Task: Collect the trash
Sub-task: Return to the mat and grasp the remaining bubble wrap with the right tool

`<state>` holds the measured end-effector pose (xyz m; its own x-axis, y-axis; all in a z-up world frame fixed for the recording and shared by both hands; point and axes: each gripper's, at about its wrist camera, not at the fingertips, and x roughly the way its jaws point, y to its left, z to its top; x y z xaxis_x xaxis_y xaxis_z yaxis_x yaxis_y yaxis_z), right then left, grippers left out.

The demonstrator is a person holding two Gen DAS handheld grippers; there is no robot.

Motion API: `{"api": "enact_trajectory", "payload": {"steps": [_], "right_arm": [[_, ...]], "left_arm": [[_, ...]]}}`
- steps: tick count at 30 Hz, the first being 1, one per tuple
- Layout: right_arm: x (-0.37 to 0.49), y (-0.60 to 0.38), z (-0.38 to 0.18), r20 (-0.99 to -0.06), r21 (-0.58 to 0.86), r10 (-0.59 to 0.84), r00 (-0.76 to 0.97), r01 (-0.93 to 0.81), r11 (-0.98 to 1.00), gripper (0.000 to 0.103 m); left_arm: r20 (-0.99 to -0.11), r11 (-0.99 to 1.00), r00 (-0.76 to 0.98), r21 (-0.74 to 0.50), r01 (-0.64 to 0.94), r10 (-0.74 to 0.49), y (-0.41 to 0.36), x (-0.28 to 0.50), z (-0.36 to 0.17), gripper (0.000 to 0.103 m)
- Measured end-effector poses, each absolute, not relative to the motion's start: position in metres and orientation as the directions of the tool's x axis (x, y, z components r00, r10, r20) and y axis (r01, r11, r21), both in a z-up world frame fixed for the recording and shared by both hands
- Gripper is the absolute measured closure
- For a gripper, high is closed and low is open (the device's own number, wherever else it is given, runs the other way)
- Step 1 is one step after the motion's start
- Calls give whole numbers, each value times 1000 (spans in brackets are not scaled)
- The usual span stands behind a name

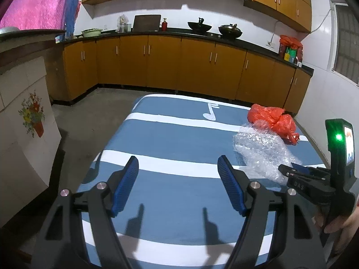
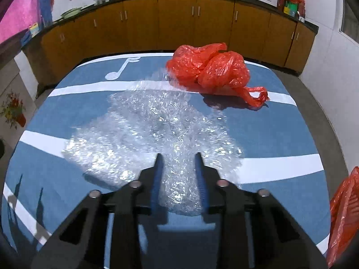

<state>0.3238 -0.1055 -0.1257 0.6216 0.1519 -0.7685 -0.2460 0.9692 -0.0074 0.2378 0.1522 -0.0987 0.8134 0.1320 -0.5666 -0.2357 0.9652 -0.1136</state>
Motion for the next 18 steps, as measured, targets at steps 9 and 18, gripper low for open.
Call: {"api": "enact_trajectory", "payload": {"steps": [9,18], "right_arm": [[280,-168,-108,-721,51,161,674,-180,982,85],[265,-242,-78,-652,98,42,757,30,995,86]], "left_arm": [[-582,976,812,-143,-162,50,120,269,-98,31],[-572,990,817,-143,-7,-77,34,338,-88,31]]}}
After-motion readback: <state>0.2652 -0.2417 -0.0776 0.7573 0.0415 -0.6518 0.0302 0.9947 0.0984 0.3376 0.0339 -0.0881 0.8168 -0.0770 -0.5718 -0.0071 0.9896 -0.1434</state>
